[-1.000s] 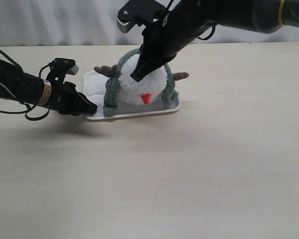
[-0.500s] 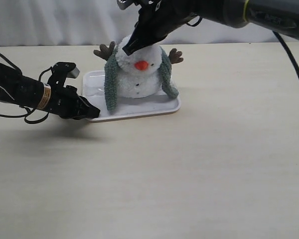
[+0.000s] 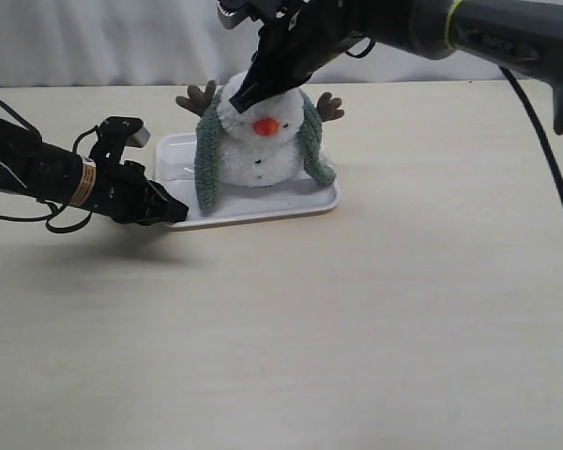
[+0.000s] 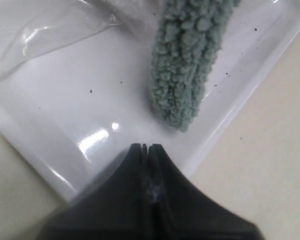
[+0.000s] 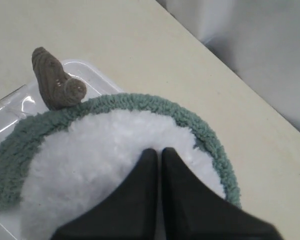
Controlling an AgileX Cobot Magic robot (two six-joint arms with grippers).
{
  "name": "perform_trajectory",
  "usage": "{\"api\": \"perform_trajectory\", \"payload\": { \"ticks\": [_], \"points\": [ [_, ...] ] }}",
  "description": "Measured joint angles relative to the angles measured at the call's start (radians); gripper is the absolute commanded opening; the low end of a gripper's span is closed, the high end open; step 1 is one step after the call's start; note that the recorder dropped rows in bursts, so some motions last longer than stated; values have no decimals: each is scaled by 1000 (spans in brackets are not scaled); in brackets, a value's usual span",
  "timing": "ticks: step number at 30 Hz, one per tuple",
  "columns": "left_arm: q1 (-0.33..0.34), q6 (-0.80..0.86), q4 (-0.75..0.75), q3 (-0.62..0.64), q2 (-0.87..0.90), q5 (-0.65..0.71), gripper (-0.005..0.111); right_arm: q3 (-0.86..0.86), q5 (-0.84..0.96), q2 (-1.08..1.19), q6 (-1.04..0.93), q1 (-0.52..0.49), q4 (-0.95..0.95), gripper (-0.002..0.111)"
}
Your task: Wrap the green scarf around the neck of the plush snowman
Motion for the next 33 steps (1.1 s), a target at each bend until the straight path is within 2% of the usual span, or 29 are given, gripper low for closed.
{"api": "perform_trajectory", "payload": {
  "ticks": [8,15,17,18,20,23,28,33],
  "points": [
    [0,4,-1,0,0,0,0,-2,-129,30,40,-4,-14,4],
    [0,20,-2,0,0,0,0,-2,-107,30,46,-4,-14,5],
    [0,20,-2,0,0,0,0,-2,-59,14,23,-4,-5,15],
    [0,20,-2,0,0,0,0,-2,-38,4,8,-4,6,27],
    [0,22,-2,0,0,0,0,0,11,-21,-11,-4,23,42],
    [0,22,-2,0,0,0,0,2,63,-51,1,-4,30,49],
    [0,22,-2,0,0,0,0,13,108,-100,89,-4,28,47],
    [0,22,-2,0,0,0,0,13,256,-210,98,-4,39,18]
  ]
}}
